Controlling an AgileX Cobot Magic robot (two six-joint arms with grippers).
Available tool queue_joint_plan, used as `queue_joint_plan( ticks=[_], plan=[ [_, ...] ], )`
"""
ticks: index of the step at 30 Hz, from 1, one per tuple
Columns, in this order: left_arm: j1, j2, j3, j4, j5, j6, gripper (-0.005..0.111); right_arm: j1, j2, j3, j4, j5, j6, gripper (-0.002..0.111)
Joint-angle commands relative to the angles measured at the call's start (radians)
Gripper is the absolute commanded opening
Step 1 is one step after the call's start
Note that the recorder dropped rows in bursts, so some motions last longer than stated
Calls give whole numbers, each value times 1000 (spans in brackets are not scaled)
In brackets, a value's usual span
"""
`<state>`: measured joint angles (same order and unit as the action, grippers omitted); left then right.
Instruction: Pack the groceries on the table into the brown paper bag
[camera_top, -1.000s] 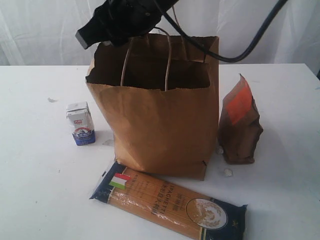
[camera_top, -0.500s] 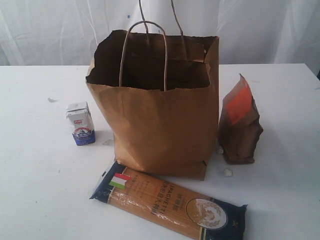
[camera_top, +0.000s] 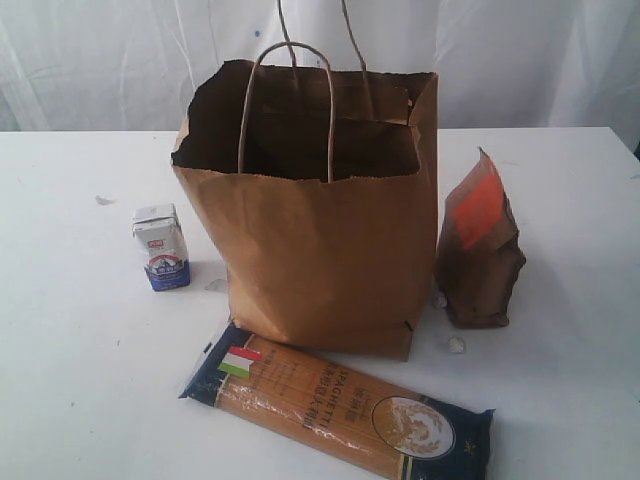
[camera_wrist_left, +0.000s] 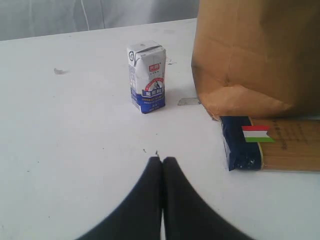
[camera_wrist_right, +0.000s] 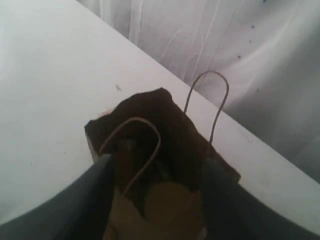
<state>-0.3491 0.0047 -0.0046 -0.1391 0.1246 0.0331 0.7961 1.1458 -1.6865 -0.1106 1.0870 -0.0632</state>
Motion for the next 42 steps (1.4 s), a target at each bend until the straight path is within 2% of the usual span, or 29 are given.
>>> queue_joint_plan(
  ticks=[1, 5, 9, 13, 16, 21, 27, 32, 42],
  plan=[
    [1, -5, 5, -2, 2, -7, 0, -11, -146, 185, -3, 29, 0, 50],
    [1, -5, 5, -2, 2, -7, 0, -11, -250, 352, -11, 25, 23, 50],
    [1, -5, 5, -2, 2, -7, 0, -11, -342, 626, -64, 20, 104, 50],
    [1, -5, 5, -2, 2, -7, 0, -11, -346, 839, -84, -73, 218, 50],
    [1, -5, 5, -2, 2, -7, 0, -11, -288, 931, -130, -161, 339, 50],
    [1, -5, 5, -2, 2, -7, 0, -15, -144, 946, -178, -216, 383, 50],
    [1, -5, 5, -2, 2, -7, 0, -133, 27, 946, -161, -344, 430, 50],
    [1, -5, 5, -2, 2, -7, 0, -231, 165, 946, -45, -443, 376, 50],
    [1, -5, 5, -2, 2, -7, 0, -316, 376, 946, -9, -574, 352, 46]
  ],
)
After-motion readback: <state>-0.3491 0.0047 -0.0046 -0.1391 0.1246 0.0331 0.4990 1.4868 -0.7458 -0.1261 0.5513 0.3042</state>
